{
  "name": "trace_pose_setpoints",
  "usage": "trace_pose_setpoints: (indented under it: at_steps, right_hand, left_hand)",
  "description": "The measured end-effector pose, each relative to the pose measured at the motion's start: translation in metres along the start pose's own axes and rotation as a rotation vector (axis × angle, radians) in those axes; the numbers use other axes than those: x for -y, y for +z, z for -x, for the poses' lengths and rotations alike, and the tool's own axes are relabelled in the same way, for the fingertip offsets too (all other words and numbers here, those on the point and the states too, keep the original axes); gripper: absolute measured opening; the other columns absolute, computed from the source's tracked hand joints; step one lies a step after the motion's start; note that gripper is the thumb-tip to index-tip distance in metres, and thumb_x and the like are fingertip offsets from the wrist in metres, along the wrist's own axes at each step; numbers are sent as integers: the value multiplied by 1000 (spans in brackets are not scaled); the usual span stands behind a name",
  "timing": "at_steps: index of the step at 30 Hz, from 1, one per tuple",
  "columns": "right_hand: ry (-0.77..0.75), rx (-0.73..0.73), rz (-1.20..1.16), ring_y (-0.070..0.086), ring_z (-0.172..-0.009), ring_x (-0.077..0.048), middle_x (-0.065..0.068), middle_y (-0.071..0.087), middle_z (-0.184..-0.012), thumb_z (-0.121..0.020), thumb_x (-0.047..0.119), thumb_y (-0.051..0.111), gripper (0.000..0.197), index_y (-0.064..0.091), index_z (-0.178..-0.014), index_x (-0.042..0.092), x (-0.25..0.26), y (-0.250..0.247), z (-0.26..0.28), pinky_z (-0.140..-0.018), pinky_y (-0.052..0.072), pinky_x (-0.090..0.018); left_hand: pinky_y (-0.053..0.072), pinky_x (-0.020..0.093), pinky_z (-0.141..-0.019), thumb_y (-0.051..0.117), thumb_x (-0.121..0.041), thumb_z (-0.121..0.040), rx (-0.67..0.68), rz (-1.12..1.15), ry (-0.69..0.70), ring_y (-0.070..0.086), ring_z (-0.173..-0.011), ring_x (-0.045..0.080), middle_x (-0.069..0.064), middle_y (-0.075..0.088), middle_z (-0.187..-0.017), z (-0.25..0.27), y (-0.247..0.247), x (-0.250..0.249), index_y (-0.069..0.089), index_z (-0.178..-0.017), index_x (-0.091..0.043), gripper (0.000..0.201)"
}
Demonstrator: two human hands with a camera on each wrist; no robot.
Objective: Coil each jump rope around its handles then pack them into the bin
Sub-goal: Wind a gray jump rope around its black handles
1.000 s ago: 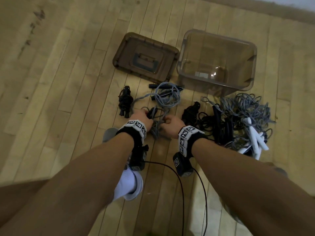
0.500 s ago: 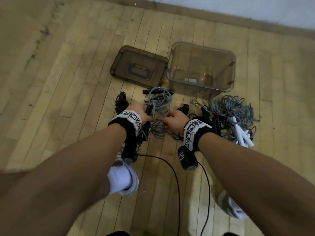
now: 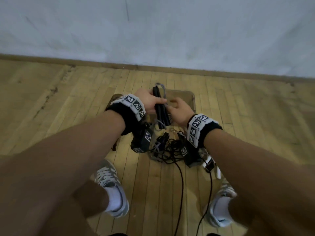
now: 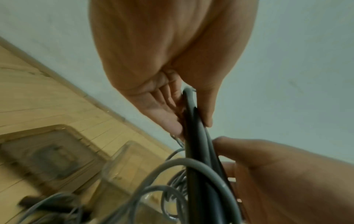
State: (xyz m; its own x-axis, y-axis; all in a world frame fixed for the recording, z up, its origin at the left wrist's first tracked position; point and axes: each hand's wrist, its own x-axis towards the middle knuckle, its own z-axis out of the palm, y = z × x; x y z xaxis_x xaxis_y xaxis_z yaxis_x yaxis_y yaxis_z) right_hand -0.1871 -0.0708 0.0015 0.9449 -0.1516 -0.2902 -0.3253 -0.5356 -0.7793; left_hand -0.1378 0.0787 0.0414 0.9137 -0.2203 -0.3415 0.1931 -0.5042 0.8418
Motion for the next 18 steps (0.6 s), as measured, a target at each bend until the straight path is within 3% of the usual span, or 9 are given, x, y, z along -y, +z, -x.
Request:
trace_pose_setpoints:
  at_steps: [1,3,5,8,10,12,15,18]
  right_hand:
    - [-26,-55,-6,64,-95,-23,-7,63,-110,-101,37,58,49,44,-143,16,9,-13,3,-82,53,-37]
    - [-120,-204,24,65,-96,-26,-8,62,-109,-96,37,62,39,48,-128,20,27,-39,9,-84,55,-41]
    - [-217,-321,95,62,-96,-26,-6,60,-106,-96,37,61,23,51,-110,21,47,-65,16,-78,50,-35]
    - [-271,-247,60,67,-90,-24,0,68,-93,-100,39,53,24,57,-104,15,73,-91,34,-77,54,-38]
    - [-293,-235,56,70,-87,-22,1,72,-92,-96,46,56,29,58,-104,19,80,-104,40,-82,56,-42]
    - [-319,-198,44,72,-88,-21,1,74,-95,-89,51,62,35,56,-109,22,80,-114,45,-84,58,-46]
    - [-341,-119,-80,74,-86,-26,-7,74,-99,-96,38,66,38,47,-122,17,72,-118,49,-81,61,-51]
    - [-313,-63,-275,71,-71,-18,-11,71,-97,-102,26,59,34,42,-127,11,67,-118,51,-72,64,-40]
  left_hand:
    - [57,22,-55,82,-19,-85,-11,47,31,73,-70,15,9,75,-90,3,-1,-15,69,-99,-7,22]
    - [55,17,-52,80,-15,-87,-30,102,97,70,-67,10,7,72,-90,11,-3,-45,67,-105,-5,24]
    - [60,22,-59,82,-15,-85,-54,157,177,74,-77,16,8,73,-91,17,-5,-72,68,-106,-1,29]
    - [64,33,-69,83,-13,-84,-95,264,266,77,-84,23,14,75,-92,23,-5,-100,66,-103,0,28]
    - [65,42,-76,83,-15,-85,-115,311,312,77,-87,29,18,75,-95,23,-1,-111,67,-105,0,30]
    - [65,45,-75,84,-23,-83,-163,292,372,77,-84,25,12,77,-93,22,4,-116,69,-104,-6,31]
    - [63,47,-78,85,-44,-74,-217,250,409,77,-80,20,2,79,-87,16,13,-115,70,-95,-16,38]
    - [62,48,-79,82,-52,-71,-182,253,412,77,-82,23,3,78,-85,11,21,-116,70,-90,-12,47]
